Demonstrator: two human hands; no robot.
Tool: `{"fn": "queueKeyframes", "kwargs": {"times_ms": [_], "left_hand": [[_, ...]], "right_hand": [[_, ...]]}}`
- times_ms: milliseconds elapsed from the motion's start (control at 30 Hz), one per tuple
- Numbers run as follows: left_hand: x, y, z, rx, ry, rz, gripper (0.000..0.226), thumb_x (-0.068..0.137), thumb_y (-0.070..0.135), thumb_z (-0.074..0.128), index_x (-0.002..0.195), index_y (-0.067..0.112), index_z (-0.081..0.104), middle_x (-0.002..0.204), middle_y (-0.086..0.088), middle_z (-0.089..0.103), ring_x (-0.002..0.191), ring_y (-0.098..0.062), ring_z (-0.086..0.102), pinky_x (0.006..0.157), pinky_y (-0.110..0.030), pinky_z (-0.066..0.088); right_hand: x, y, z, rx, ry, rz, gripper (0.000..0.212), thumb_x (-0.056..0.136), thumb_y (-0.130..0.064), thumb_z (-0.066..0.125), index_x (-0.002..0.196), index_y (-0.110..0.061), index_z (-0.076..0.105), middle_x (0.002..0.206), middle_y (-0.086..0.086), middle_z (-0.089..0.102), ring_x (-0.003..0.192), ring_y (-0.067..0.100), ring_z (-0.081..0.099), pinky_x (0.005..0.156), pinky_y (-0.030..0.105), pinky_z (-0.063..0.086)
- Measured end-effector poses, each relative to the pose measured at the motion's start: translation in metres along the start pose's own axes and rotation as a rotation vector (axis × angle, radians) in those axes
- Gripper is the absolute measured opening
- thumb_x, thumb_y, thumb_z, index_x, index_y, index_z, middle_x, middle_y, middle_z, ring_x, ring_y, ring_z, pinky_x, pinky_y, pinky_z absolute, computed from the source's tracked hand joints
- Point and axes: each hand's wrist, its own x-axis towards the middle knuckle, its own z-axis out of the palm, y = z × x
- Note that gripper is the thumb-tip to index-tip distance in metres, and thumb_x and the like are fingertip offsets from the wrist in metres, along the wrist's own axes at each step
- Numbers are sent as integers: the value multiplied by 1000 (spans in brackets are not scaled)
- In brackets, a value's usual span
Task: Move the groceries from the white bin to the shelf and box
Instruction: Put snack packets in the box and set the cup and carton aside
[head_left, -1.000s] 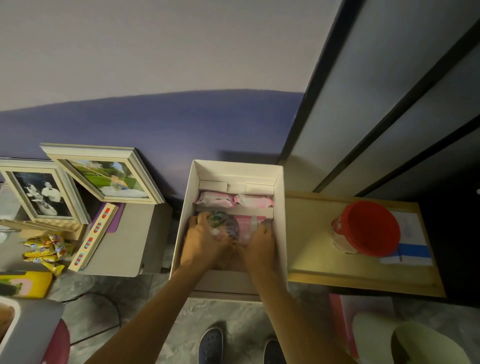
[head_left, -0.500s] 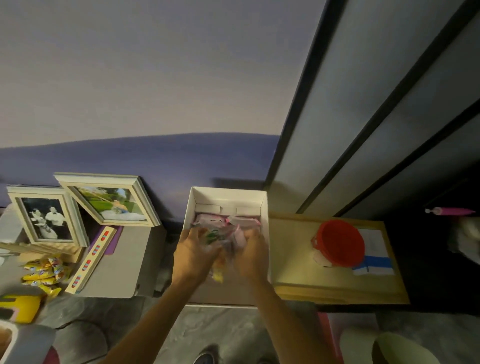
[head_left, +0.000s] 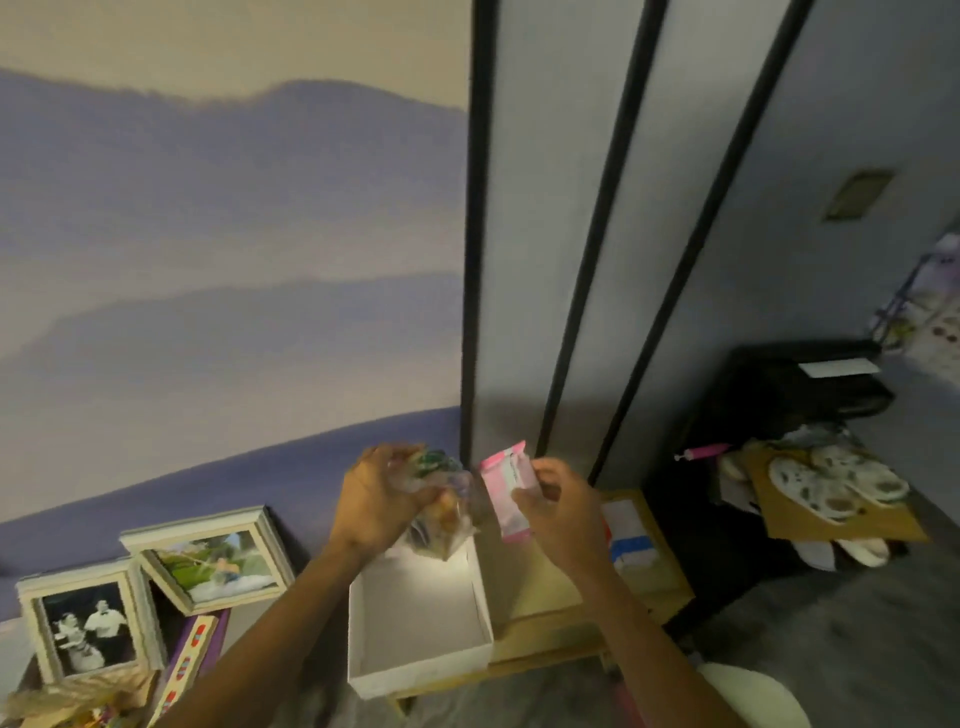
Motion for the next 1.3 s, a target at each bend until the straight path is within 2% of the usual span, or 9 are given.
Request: {"fn": "queueKeyframes", "kwargs": {"times_ms": [133,267,400,533,667,733,1000,1133,1300], "left_hand": [[1,57,36,-6,-108,111,53,69,44,98,114,35,71,102,15,72,91,-3,70,82,-20,57],[-19,122,114,-14,-247,228,42,75,38,96,104,37,66,93,20,66,85,2,65,76,-17,54],[-59,178,212,27,-467,366,28,87,34,87,100,34,62,89,20,61,79,7,58,74,-5,48],[-104,219,319,43,-590,346,53,83,43,89,127,23,67,118,1,70,108,-17,68,99,-40,58],[-144,245,416,-6,-671,374,58,77,51,90,125,30,66,120,8,65,109,-11,63,86,-25,53],[-157,248,457,-29,-697,363,60,75,52,92,124,28,67,119,8,66,107,-9,63,80,-18,49],[-157,177,592,-14,-720,291,68,74,53,92,129,23,66,122,7,67,109,-10,65,86,-24,55],[-152,100,659,54,-750,285,67,77,49,91,132,23,64,123,6,64,110,-12,63,91,-31,56],[-149,-27,758,154,-802,264,64,77,41,92,132,21,66,124,3,63,112,-16,63,95,-34,56]], "right_hand": [[-18,-5,-67,-8,141,18,20,97,-36,76,109,-28,62,94,-20,67,81,1,67,59,4,51],[-50,34,-160,0,285,108,24,97,-31,77,118,-24,67,103,-8,74,91,4,71,75,14,58],[-98,88,-252,-22,453,267,24,97,-27,75,119,-23,65,96,-16,69,87,-1,67,66,9,52],[-142,149,-330,-58,594,386,15,97,-28,74,107,-29,63,83,-18,64,72,-6,62,63,8,50],[-166,217,-387,-33,652,501,19,93,-24,77,97,-35,62,87,-10,69,83,12,72,77,43,65],[-170,253,-404,-20,649,548,22,93,-23,78,105,-33,63,90,-17,66,89,12,71,80,44,65],[-175,397,-391,34,732,646,16,92,-20,81,102,-20,68,90,-13,68,80,-1,67,61,9,53],[-176,488,-340,93,704,755,23,94,-22,80,114,-18,67,100,-8,69,88,6,71,69,21,63],[-176,625,-251,90,642,880,14,98,-27,76,105,-27,63,100,-6,71,85,5,70,67,23,60]]}}
